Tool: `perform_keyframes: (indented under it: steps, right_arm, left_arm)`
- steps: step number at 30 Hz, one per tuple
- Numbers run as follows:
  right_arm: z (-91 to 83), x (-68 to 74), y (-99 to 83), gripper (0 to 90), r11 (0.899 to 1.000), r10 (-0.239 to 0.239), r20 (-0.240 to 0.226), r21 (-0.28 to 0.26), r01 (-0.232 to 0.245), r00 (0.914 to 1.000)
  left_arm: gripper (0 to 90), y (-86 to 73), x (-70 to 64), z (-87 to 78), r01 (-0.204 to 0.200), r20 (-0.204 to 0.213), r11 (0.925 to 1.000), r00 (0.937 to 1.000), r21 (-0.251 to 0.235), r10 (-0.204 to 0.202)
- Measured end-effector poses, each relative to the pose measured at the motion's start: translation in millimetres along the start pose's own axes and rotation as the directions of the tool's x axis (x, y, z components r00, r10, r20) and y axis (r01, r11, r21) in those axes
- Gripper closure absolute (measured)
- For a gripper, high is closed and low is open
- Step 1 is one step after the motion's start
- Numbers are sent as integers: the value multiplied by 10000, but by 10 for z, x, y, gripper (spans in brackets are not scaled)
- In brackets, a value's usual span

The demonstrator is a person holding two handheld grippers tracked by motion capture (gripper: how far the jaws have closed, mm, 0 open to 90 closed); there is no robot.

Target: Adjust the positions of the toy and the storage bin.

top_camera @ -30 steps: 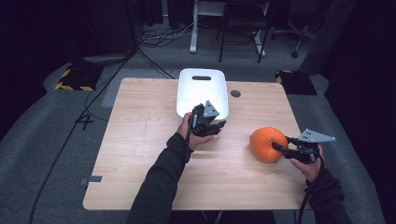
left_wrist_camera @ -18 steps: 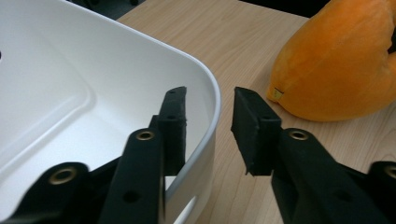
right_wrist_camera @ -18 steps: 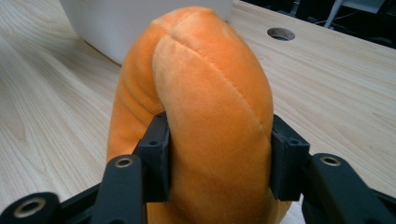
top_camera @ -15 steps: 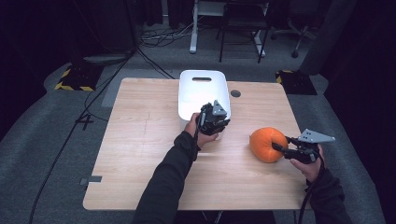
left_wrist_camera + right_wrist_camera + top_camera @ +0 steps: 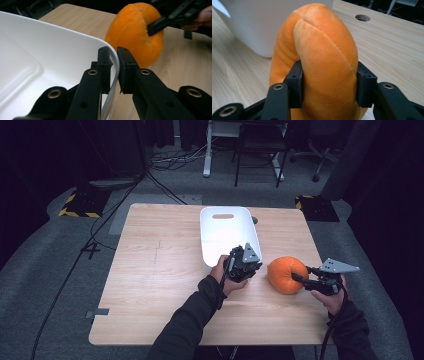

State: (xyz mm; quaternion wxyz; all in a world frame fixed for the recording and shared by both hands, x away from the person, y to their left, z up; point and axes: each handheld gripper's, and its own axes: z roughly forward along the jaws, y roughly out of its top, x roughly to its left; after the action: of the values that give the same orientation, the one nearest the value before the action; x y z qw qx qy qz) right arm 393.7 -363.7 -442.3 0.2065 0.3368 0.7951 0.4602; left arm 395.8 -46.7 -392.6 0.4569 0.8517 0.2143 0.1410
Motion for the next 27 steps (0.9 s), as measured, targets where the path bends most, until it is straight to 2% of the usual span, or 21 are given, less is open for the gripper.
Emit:
perform_keyframes:
  steps: [4, 5, 6, 9, 11, 17, 18, 19, 21, 23, 24, 25, 27]
  right_arm:
    - [1, -6, -2, 509, 10000, 45, -19, -11, -45, 10000]
    - [2, -8, -3, 509, 10000, 54, -23, -28, -55, 10000]
    - [2, -9, -3, 509, 10000, 51, -27, -27, -51, 10000]
    - [-2, -19, -6, 509, 10000, 7, -27, 7, -7, 10000]
    - [1, -14, -7, 510, 9999, 105, -44, -26, -105, 9999]
    - [0, -22, -11, 509, 9999, 114, -82, -12, -114, 9999]
    - [0, -21, -11, 509, 9999, 104, -83, -11, -104, 9999]
    - [0, -20, -11, 509, 10000, 89, -72, -12, -89, 9999]
    - [1, -21, -12, 509, 9999, 115, -85, -17, -115, 9999]
    - [2, -18, -11, 509, 9997, 232, -63, -25, -233, 9997]
    - [2, -18, -11, 509, 9997, 232, -63, -25, -233, 9997]
    - [2, -24, -14, 509, 9998, 189, -62, -50, -189, 9998]
    - [2, -24, -16, 509, 9998, 197, -65, -54, -198, 9998]
  left_arm:
    - [817, 2, -70, -13, -231, 176, 9997, 9996, -12, 231]
    - [817, 8, -112, -23, -452, 248, 9990, 9987, -15, 452]
    - [802, 10, -136, -35, -387, 214, 9991, 9990, -184, 391]
    - [694, 32, -158, -120, -454, 233, 9973, 9986, -577, 468]
    - [637, 37, -168, -194, -546, 17, 9972, 9985, -518, 548]
    - [522, 18, -101, -472, -261, -311, 9935, 9993, -1111, 228]
    - [503, 18, -101, -472, -261, -311, 9935, 9993, -1111, 228]
    - [491, 3, -74, -557, -243, -523, 9932, 9985, -1142, 184]
    - [454, -22, -41, -635, -484, -960, 9949, 9946, -887, 398]
    - [430, -62, -5, -702, -537, -1222, 9958, 9915, -746, 443]
    - [415, -62, -5, -702, -537, -1222, 9958, 9915, -746, 443]
    - [396, -114, 40, -774, -423, -1518, 9967, 9879, -695, 314]
    - [361, -155, 76, -834, -278, -1678, 9974, 9857, -660, 164]
